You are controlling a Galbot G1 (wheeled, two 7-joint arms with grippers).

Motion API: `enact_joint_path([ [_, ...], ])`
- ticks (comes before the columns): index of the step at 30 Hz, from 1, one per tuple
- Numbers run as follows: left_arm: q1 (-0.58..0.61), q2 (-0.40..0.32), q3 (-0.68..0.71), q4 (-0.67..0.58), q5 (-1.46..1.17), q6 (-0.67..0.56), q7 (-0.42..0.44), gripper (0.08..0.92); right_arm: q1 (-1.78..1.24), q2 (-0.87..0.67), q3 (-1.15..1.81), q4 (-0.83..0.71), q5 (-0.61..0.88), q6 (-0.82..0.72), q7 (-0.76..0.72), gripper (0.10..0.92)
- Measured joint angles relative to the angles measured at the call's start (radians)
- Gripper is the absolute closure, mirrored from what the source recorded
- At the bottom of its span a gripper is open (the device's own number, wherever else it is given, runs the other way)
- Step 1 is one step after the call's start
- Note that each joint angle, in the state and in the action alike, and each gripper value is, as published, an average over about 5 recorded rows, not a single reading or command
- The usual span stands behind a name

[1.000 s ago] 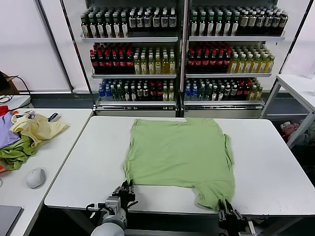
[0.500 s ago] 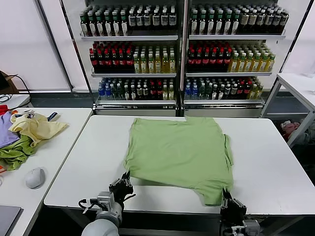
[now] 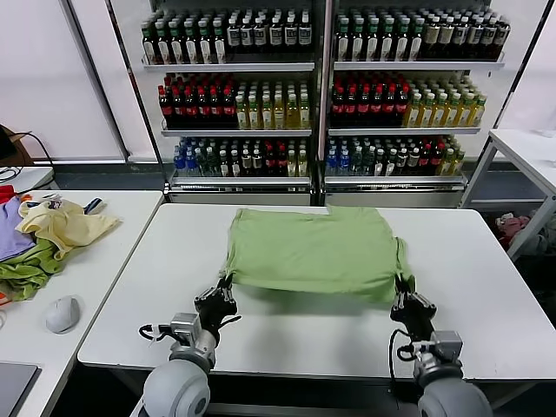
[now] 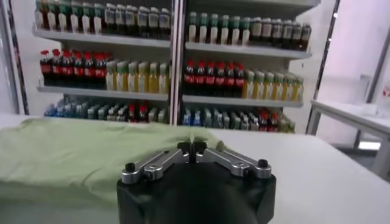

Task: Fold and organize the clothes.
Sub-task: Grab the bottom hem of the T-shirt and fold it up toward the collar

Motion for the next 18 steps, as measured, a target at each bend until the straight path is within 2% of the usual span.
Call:
enact_joint_path([
  [18,-0.201,-0.025,0.085,0.278,0.148,0.008,0.012,0.909,0.233,0.014,-0.114,-0.232,-0.062,-0.018,-0.013,0.898],
])
